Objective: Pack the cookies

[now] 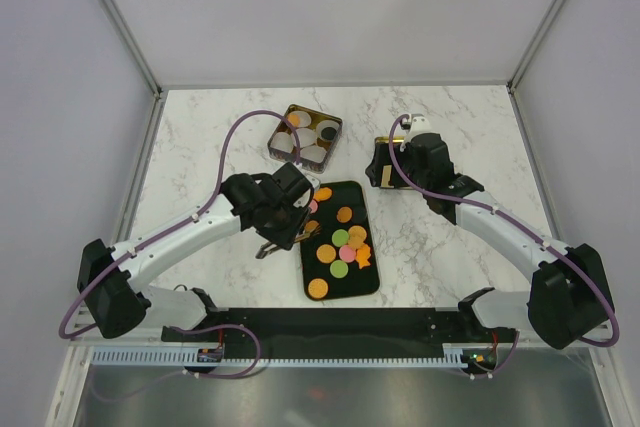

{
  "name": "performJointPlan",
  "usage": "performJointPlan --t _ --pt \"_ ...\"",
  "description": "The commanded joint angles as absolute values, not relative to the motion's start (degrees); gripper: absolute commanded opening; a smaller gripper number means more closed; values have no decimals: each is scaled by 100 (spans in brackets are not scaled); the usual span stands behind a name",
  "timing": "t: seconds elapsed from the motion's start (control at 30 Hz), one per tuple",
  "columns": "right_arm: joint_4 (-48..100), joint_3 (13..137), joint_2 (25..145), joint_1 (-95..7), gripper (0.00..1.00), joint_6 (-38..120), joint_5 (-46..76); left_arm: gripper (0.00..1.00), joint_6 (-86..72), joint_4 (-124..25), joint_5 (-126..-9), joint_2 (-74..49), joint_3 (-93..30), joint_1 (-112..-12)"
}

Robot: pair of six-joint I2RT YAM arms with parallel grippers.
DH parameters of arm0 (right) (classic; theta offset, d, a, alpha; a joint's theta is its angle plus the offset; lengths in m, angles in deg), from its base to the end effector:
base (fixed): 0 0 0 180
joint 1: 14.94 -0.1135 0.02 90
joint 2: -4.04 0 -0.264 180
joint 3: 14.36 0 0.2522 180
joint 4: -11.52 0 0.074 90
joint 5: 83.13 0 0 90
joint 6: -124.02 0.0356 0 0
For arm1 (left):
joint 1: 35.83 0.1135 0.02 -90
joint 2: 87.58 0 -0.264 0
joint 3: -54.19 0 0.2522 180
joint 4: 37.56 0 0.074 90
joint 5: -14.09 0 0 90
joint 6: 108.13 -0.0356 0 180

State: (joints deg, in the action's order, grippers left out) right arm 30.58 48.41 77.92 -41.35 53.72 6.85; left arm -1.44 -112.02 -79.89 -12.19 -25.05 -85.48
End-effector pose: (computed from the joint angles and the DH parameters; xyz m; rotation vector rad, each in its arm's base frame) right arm 0.2588 0.1285 0.2634 -0.1247 2.1309 0.4806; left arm 0.1582 -0.1824 0.2826 0.7826 2.7042 -0.1813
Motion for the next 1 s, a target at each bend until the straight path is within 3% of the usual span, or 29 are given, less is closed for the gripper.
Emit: performJointPlan --t 0.0,0.63,0.97 --pt "3038 5081 7725 -4157 98 5327 678 38 -143 -11064 -7898 -1208 -2663 -8584" --pt "3029 5090 7716 -4157 98 5318 651 36 -160 -11108 -8188 -1384 -3454 -8575" --pt "3047 5081 7611 -4157 98 5309 616 38 -318 -10994 -8548 -717 -4559 -8040"
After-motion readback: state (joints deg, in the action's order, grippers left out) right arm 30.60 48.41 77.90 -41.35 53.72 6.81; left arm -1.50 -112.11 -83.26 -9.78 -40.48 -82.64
